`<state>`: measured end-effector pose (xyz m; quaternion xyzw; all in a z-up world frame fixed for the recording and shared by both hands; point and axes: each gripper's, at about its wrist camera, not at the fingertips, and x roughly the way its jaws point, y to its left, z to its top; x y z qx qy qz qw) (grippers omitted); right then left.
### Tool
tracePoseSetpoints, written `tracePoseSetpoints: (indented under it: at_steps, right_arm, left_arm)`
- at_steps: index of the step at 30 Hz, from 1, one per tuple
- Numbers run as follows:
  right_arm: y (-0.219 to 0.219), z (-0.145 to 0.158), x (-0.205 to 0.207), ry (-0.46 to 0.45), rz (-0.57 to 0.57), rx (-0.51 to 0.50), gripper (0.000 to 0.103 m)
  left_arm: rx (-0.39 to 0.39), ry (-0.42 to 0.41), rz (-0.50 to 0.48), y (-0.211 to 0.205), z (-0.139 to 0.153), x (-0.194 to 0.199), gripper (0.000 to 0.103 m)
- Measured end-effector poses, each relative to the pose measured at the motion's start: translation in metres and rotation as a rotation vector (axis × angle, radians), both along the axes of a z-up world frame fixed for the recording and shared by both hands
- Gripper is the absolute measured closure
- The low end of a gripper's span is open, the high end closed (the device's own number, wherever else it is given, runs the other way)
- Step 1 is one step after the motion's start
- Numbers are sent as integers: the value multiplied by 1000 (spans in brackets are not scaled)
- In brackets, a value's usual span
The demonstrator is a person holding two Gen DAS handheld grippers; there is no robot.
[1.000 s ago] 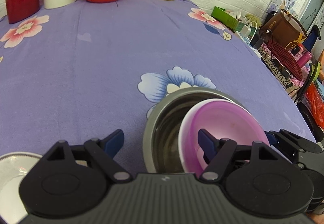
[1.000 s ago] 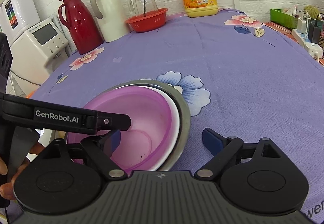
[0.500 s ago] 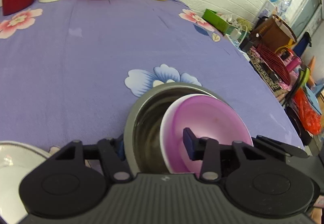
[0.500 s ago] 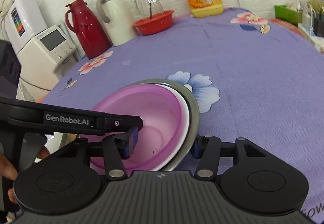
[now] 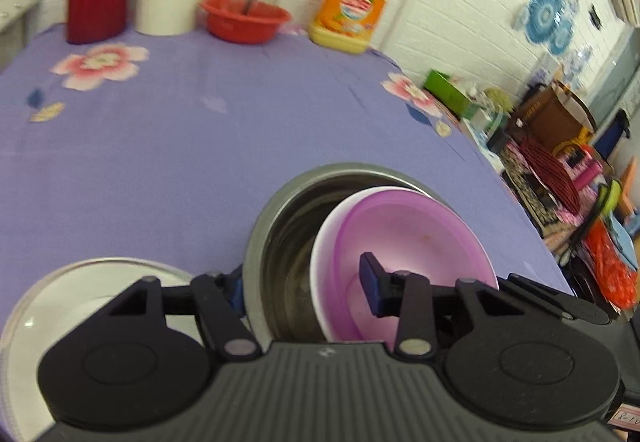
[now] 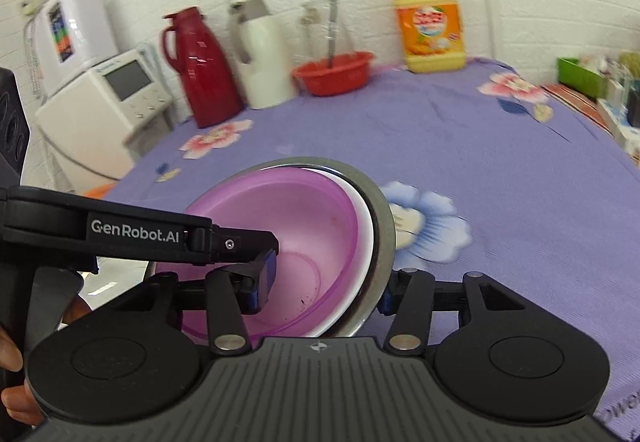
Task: Organize plates and bowls
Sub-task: 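Lift the nested bowls with the right gripper onto the plate stack and release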
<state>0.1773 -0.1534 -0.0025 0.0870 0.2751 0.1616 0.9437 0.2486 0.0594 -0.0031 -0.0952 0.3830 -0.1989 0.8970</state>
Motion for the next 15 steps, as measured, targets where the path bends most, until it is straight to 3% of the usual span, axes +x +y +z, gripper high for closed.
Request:
tracePoseSetpoints:
  at_steps: [8,15]
  right_arm:
    - [85,-5,2,29,229,17,17]
    - [111,-14,-4,68,273,-13,17]
  left_arm:
    - [19,36,207,94,-4,-36,64]
    - [-3,48,233,118,-22,-51,64]
